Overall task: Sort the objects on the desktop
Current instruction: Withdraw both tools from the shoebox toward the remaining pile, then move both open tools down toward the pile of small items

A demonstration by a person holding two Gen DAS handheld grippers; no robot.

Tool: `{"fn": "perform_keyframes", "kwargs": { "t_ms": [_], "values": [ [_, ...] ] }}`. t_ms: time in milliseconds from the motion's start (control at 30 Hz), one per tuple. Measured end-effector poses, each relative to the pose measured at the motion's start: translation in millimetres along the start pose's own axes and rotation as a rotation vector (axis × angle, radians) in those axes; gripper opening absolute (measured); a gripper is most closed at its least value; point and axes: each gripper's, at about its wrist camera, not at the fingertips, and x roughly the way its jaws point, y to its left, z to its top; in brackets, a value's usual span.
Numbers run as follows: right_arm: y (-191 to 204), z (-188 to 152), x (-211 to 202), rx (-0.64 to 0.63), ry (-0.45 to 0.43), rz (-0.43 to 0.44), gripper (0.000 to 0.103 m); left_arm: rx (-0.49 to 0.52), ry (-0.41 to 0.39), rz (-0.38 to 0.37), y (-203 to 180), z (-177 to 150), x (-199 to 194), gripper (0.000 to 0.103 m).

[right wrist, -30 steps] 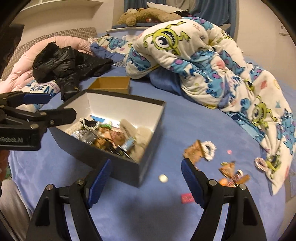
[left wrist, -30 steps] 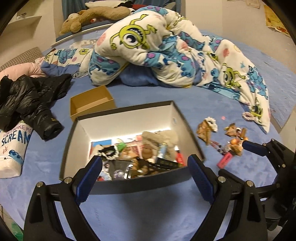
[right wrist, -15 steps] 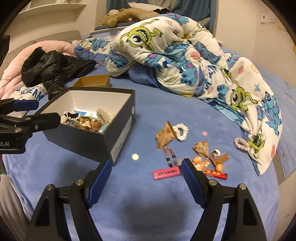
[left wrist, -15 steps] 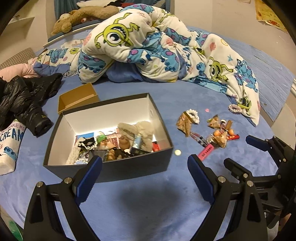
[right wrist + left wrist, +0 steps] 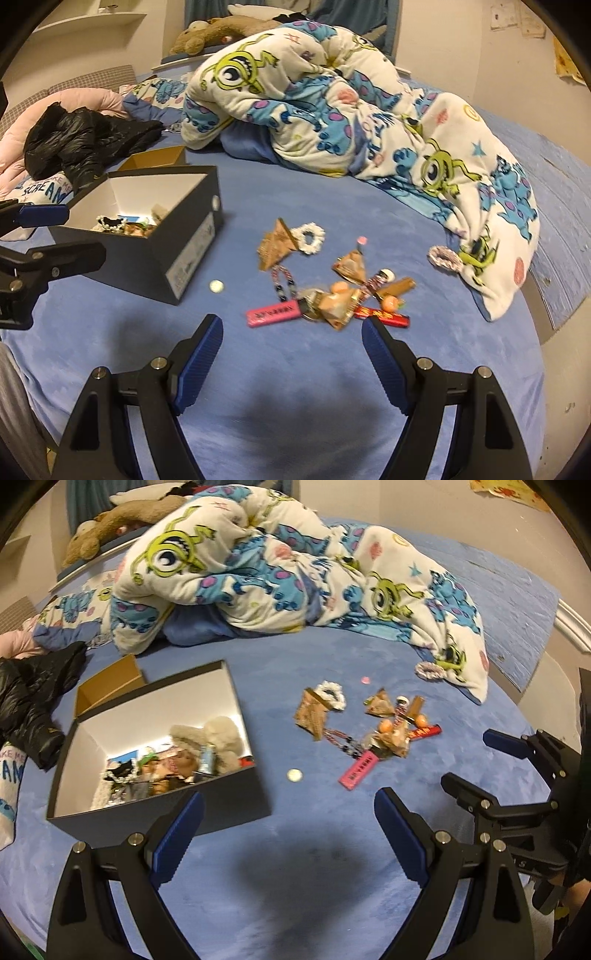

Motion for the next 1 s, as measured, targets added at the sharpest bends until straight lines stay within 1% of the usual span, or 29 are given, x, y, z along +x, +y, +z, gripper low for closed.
{"fn": "perform_keyframes", "kwargs": {
  "t_ms": [133,333,500,567,667,800,900,1000],
  "values": [
    [-19,-11,6,0.012,0.017,-0.009,0.080,0.031,0.021,-0.032,-19,-2,16,0.095],
    [-48,-28,25,0.011,0.051,-0.007,0.080,0.093,0.067,-0.108,-49,-5,52,0.094],
    [-69,-38,44,0.012,0.057,0.030,0.080,0.146,0.093,-0.159,-69,-7,85,0.095],
    [-76,-41,56,0.011,0.064,0.050,0.080,0.164,0.103,-0.162,-73,-8,98,0.094],
    [-81,-45,74,0.003,0.084,0.073,0.080,0.189,0.117,-0.173,-79,-9,121,0.095],
    [-82,-47,98,-0.001,0.118,0.104,0.080,0.208,0.115,-0.203,-84,-7,146,0.095],
    [-80,-46,111,-0.001,0.132,0.131,0.080,0.217,0.124,-0.210,-86,-5,162,0.095],
    [-76,-41,123,-0.022,0.139,0.138,0.080,0.222,0.133,-0.219,-86,-2,175,0.094]
  ]
}}
